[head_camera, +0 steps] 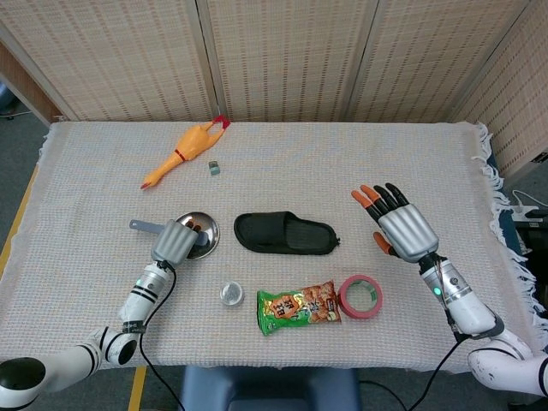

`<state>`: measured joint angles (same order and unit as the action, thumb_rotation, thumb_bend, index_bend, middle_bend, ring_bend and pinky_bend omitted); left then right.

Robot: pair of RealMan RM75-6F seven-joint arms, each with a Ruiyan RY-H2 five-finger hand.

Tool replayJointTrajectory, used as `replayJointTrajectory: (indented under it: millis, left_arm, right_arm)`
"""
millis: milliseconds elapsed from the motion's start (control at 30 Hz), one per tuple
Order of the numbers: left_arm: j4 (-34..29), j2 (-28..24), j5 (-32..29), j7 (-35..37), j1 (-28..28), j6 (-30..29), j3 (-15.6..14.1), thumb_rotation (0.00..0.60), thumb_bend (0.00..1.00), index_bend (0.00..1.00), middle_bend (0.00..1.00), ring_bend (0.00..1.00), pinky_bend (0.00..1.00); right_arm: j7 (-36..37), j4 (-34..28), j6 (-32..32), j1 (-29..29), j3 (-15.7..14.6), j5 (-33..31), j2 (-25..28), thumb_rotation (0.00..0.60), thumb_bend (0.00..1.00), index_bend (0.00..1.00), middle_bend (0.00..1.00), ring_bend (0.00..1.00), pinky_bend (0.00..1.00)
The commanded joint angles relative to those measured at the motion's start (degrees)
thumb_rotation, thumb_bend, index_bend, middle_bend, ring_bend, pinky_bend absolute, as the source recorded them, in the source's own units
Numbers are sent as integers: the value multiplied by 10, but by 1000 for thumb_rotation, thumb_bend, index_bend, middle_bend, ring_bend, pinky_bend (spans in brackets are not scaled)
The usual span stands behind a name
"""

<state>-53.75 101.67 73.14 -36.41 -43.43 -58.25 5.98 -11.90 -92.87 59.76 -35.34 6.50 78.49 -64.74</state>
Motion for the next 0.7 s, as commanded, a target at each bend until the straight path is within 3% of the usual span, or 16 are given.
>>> replayJointTrajectory:
  millis: [33,233,533,700]
  left_arm:
    - [-3,-1,1,1,2,-6,4,600,502,276,401,853,899]
    - [-12,-6,0,6,6,-7,7,600,480,172,281,847,898]
    - [-20,-10,-3,2,7,-3,8,600,474,149,240,847,898]
    - [-61,-28,2,-8,14,-13,6,600,471,144,235,847,899]
  right_arm:
    - [-6,0,-9,-1,-2,-6,2,600,403,0,0,0,0]
    - [-12,1,-12,0,0,-14,2,600,403,0,0,0,0]
    - [-23,0,-8,1,1,-13,-1,600,403,0,0,0,0]
    - [-25,0,-6,3,3,-14,-3,600,403,0,0,0,0]
